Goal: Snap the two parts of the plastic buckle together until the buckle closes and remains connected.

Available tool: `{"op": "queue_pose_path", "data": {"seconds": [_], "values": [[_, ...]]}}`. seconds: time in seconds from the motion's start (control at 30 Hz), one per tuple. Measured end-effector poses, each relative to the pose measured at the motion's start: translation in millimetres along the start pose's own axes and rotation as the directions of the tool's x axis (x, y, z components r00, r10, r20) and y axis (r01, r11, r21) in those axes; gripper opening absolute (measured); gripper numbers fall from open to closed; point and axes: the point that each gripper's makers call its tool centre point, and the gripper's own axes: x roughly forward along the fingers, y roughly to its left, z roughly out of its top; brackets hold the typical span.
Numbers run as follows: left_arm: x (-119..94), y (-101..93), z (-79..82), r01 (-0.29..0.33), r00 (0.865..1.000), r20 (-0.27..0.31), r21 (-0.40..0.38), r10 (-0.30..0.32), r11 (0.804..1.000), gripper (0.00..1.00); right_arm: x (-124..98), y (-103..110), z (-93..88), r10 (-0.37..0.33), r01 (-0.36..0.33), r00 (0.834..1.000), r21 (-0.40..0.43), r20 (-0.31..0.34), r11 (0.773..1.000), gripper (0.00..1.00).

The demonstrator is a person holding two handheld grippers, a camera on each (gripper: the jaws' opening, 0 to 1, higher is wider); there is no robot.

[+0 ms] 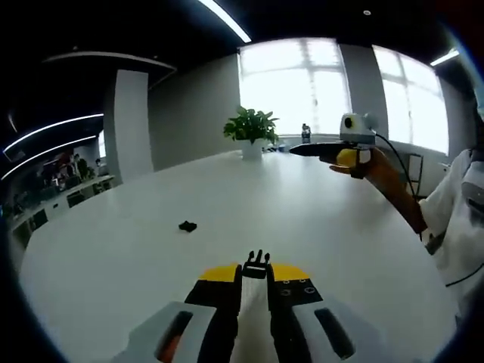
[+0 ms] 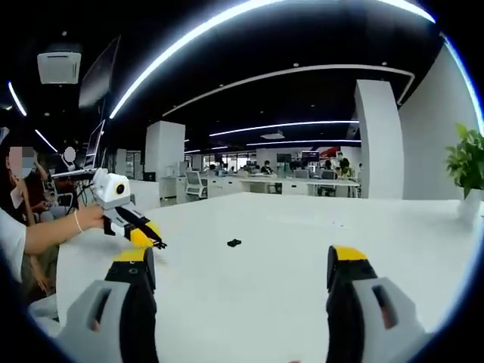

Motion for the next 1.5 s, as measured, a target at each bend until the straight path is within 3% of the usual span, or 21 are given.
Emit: {"op": "queue_pose_path", "data": {"seconds": [0.47,1.0,1.17,1.33,1.5], "values": [[-3.7,-9.5,-5.6,0.007,1.000,-0.003,-0.002,-0.007,1.000,0.12,28.3,-8.6,17.7,-0.006,0.006,1.000,-0.004,0.012,1.000,0.98],[-5.8,-15.2,-10.2,0.014,1.000,0.000,-0.012,-0.014,1.000,0.13,69.6,-7.7,21.5,0.017,-0.018,1.000,-0.034,-0.020,0.999,0.98],[-7.2,-16.2,-12.8,0.008,1.000,-0.001,-0.023,-0.008,1.000,0.13,83.0,-5.7,25.4,0.034,-0.034,0.999,-0.005,0.014,0.999,0.99],[-7.1,-19.3,-15.5,0.009,1.000,-0.004,-0.031,-0.010,0.999,0.13,100.3,-6.7,14.6,0.035,-0.035,0.999,0.014,0.011,0.999,1.00],[-3.7,-25.2,-15.2,0.029,1.000,-0.005,-0.018,-0.029,0.999,0.13,117.4,-8.9,-2.5,0.032,-0.031,0.999,0.020,-0.043,0.999,1.00]]}}
